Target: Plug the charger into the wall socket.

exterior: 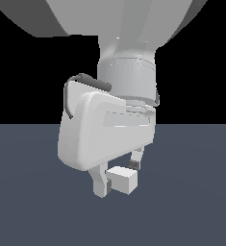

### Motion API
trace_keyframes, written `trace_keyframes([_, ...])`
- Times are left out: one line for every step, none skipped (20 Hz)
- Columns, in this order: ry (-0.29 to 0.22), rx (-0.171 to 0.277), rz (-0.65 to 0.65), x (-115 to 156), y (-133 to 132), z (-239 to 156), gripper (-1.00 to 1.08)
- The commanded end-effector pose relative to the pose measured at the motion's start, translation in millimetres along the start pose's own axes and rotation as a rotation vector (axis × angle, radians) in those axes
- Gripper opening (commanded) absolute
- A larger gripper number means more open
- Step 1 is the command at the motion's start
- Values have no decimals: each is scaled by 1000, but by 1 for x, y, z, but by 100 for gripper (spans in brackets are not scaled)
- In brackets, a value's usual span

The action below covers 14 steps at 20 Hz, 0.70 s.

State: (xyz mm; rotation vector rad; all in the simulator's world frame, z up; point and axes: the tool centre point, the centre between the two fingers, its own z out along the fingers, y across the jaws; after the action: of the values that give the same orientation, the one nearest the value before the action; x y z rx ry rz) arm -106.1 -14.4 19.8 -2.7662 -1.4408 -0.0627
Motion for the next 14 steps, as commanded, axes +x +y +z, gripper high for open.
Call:
trace_keyframes([0, -1, -1, 0, 1, 6, 100])
trace_keyframes([0, -1, -1, 0, 1, 7, 100])
trace_keyframes([0, -1, -1, 0, 1, 8, 100])
trace_keyframes([0, -1, -1, 0, 1, 8, 100])
trace_keyframes([0, -1, -1, 0, 1, 8, -100])
trace_keyframes([0, -1, -1, 0, 1, 8, -100])
trace_keyframes([0, -1, -1, 0, 1, 8, -100])
trace_keyframes([0, -1, -1, 0, 1, 8, -100])
trace_keyframes([0, -1, -1, 0, 1, 8, -100])
trace_keyframes([0, -1, -1, 0, 1, 8, -100])
trace_keyframes([0, -1, -1, 0, 1, 8, -100])
trace_keyframes([0, -1, -1, 0, 1, 8, -100])
trace_keyframes([0, -1, -1, 0, 1, 8, -100])
trace_keyframes([0, -1, -1, 0, 1, 8, -100])
